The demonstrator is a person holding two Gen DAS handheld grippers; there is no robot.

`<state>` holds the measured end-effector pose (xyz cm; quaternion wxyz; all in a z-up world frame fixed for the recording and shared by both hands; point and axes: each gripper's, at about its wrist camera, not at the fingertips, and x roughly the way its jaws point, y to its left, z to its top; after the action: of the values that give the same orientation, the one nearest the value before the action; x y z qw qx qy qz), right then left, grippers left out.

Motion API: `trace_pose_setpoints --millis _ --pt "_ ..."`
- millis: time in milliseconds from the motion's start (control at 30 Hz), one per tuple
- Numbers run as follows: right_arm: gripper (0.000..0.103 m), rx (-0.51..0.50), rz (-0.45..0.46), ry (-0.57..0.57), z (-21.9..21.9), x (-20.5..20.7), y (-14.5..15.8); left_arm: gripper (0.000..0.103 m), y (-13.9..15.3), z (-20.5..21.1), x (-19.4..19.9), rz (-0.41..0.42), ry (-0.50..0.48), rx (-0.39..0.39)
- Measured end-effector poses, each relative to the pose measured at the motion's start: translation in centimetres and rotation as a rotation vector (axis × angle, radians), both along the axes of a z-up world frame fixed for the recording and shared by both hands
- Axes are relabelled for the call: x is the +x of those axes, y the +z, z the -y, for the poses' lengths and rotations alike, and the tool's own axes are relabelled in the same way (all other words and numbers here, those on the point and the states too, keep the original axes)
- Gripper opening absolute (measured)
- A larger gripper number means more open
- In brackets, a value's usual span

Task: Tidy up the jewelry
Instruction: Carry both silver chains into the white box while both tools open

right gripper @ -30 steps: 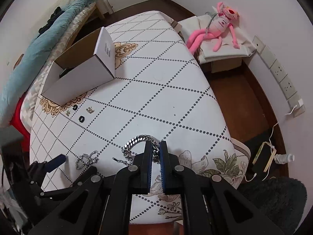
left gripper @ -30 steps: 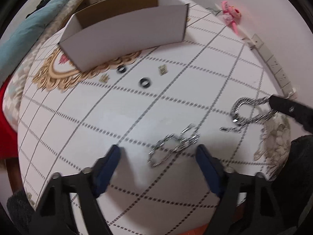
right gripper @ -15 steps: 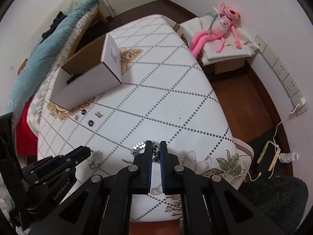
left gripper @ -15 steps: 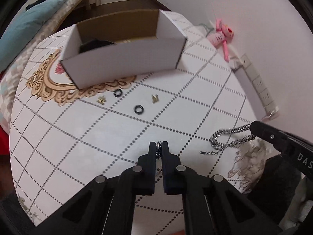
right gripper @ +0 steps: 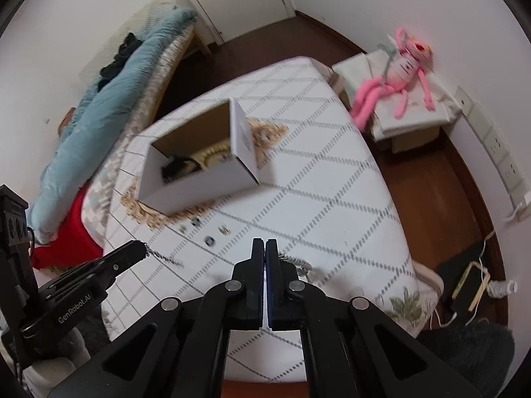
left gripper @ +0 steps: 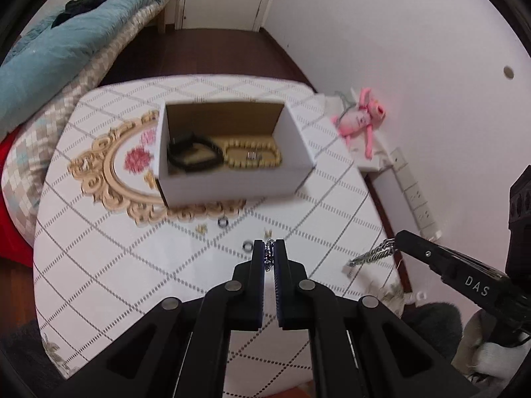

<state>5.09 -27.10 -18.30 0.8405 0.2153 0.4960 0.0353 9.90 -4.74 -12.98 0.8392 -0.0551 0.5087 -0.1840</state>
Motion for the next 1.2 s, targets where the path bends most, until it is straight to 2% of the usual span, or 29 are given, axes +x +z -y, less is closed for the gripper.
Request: trace_pose_setpoints --millis 300,467,567,733,800,900,967,1033,1067,1100,1167,1200 --pt "0.001 -0.007 0.114 0.087 -1.7 4.3 6.0 0.003 4.8 -0.6 4.6 0.081 0.006 -0.041" --pt "0.000 -0.022 0.144 0.121 -2.7 8.0 8.1 0.003 5.9 -1.2 8.0 0.097 0.019 -0.038" --pt "0.000 -0.023 0.134 0.137 -3.3 10.5 8.3 0.003 5.2 -1.7 10.4 0.060 0.026 -0.040" --pt "0.000 -0.019 0.067 0.179 -4.6 14.1 6.9 0.003 2.7 -2.6 12.7 -0.032 0.043 -0.033" --pt "0.000 -0.022 0.040 0.196 -5.2 14.9 6.1 0.005 1.7 -2.8 13.4 -0.065 0.060 -0.010" --pt "0.000 -0.045 -0.030 0.230 -6.1 16.5 4.3 0.008 0.3 -3.0 14.4 -0.113 0.112 0.088" --pt "0.001 -0.067 -0.075 0.245 -6.4 17.4 3.2 0.024 -0.5 -3.3 14.8 -0.128 0.132 0.116" --pt "0.001 -0.100 -0.125 0.249 -6.7 18.1 1.9 0.071 -0.6 -3.6 15.0 -0.104 0.148 0.140" --pt "0.002 -0.125 -0.143 0.253 -6.8 18.4 1.2 0.075 -0.5 -3.7 14.9 -0.071 0.156 0.164" --pt "0.009 -0.141 -0.151 0.249 -6.8 18.5 0.9 0.076 -0.4 -3.8 14.9 -0.049 0.163 0.187" --pt "0.040 -0.179 -0.160 0.242 -6.7 18.6 0.4 0.088 -0.4 -4.0 15.2 -0.036 0.174 0.227" --pt "0.072 -0.202 -0.159 0.234 -6.6 18.6 0.1 0.102 -0.4 -4.1 15.3 -0.032 0.177 0.238"
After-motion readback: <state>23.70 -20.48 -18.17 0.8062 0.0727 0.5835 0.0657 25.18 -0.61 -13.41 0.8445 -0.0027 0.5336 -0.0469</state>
